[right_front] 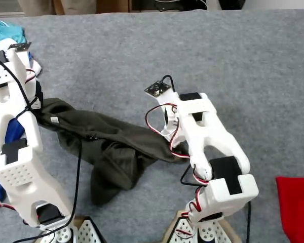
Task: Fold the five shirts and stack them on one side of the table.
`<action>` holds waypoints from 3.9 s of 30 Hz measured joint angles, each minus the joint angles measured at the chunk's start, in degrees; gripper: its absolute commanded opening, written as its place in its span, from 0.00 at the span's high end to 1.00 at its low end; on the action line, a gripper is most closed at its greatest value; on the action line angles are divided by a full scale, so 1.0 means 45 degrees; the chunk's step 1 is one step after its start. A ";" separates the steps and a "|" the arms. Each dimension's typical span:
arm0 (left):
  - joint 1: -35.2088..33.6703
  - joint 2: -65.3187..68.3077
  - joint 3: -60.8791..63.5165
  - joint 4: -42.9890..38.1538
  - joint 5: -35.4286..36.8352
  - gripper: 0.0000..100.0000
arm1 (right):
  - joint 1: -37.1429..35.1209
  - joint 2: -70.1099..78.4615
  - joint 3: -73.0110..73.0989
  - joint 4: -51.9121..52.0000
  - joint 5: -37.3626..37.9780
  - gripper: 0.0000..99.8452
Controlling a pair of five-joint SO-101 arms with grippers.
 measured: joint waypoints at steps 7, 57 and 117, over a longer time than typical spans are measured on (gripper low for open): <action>0.0000 0.0000 0.0000 0.0000 0.0000 0.98 | -0.0020 -0.1954 -0.0469 0.0957 0.0000 0.99; 0.0000 0.0000 -0.4396 -0.0078 0.0000 0.98 | 0.0723 -0.0508 -0.7736 0.5001 0.2247 0.82; 0.0000 0.0000 -0.4396 -0.0078 0.0000 0.98 | -0.5939 -0.3790 0.2012 -0.0567 -0.1621 0.91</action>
